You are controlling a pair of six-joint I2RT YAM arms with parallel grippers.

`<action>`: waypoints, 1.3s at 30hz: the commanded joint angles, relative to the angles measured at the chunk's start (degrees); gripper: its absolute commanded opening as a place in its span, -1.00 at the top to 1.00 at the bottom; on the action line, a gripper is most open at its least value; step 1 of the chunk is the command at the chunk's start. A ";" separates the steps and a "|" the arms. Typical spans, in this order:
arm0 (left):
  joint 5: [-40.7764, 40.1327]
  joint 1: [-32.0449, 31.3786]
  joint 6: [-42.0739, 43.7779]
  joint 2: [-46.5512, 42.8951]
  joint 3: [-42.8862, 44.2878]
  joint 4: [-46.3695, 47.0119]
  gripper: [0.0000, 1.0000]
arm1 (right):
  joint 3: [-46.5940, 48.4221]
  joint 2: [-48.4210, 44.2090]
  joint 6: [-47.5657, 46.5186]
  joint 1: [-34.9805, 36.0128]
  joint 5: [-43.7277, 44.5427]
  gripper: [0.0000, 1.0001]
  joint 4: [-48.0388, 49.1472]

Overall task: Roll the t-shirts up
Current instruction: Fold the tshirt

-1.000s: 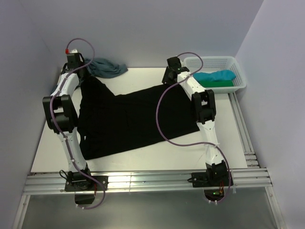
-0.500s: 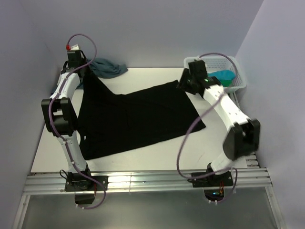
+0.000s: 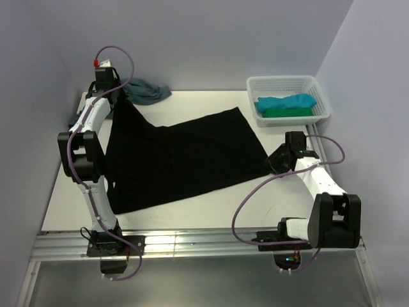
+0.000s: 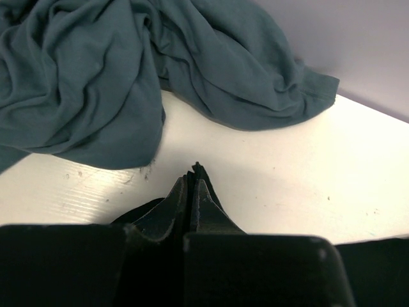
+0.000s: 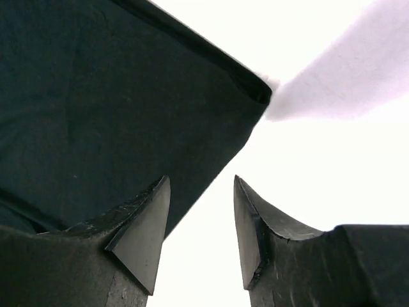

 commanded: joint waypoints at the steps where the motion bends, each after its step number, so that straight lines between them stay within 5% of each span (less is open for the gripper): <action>1: -0.37 -1.25 0.60 -0.42 1.97 0.20 0.99 | -1.36 1.82 2.44 -2.35 -3.16 -0.03 9.63; 20: -1.61 -1.25 0.78 0.99 3.99 -1.47 0.99 | -1.81 11.95 5.16 -3.67 5.88 0.00 9.04; 31: -1.69 -1.25 0.60 1.08 4.34 -1.82 0.99 | -3.12 0.88 3.58 -4.82 4.93 -0.06 7.27; 39: -1.52 -1.34 0.52 0.73 3.99 -1.91 0.99 | -6.46 1.84 4.28 -5.52 3.80 -0.06 7.80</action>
